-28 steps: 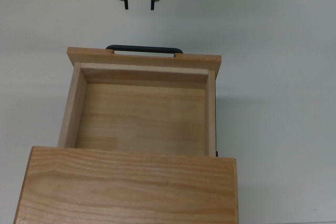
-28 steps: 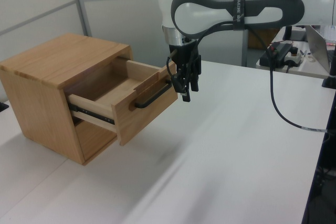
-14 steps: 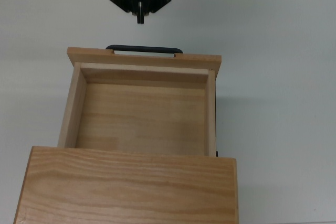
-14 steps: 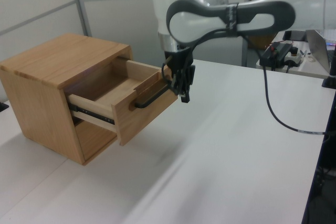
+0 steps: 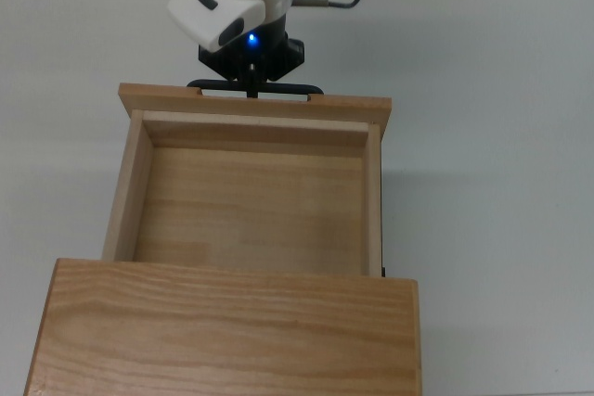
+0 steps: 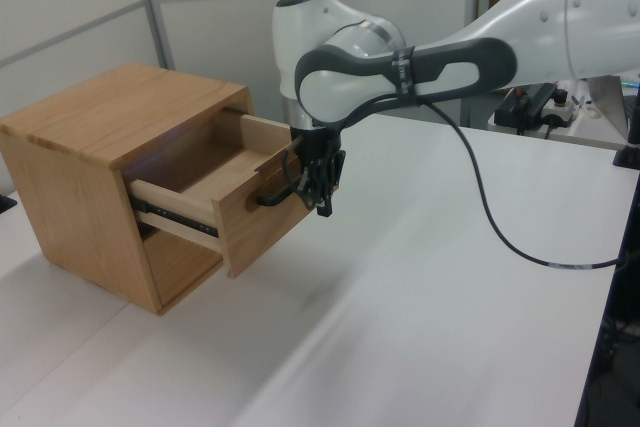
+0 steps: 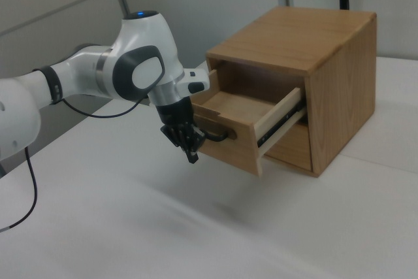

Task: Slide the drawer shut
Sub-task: 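Lower the gripper toward the black handle of the open wooden drawer, then push the drawer front with the gripper into the wooden cabinet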

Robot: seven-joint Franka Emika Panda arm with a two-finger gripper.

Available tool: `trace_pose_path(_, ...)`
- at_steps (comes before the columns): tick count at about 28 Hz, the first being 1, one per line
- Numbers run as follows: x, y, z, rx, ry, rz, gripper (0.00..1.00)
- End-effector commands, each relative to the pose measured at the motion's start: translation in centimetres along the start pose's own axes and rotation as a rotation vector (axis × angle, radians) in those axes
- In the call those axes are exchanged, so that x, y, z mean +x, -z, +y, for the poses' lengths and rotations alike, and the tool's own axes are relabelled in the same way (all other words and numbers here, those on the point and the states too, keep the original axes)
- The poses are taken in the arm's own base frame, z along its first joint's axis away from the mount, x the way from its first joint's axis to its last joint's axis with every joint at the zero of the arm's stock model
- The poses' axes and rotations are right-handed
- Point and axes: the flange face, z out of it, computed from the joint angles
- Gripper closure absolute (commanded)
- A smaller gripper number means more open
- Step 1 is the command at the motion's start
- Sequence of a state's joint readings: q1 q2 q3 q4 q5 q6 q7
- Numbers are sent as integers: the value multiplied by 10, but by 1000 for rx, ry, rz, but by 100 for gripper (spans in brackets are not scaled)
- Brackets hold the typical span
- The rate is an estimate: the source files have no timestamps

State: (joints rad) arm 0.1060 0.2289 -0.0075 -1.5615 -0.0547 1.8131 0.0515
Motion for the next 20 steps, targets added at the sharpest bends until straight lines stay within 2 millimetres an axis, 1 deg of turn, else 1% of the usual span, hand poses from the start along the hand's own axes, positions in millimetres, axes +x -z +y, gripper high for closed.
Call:
trace_pose_path(1, 27, -1, 4, 15, -44, 31, 100)
trace_pose_path(4, 36, 0, 9, 15, -54, 49, 100)
trace_pose_path(5, 43, 1, 9, 16, -54, 70, 100)
trace_pose_path(10, 61, -3, 10, 19, -76, 148, 100)
trace_pose_path(14, 69, -3, 9, 19, -82, 204, 100)
trace_pose_path(15, 73, -1, 9, 21, -82, 239, 100)
trace_pose_path(16, 76, -6, 9, 22, -80, 250, 100)
trace_pose_path(19, 84, -6, 7, 24, -76, 314, 100)
trace_pose_path(20, 89, -4, 8, 24, -76, 363, 100)
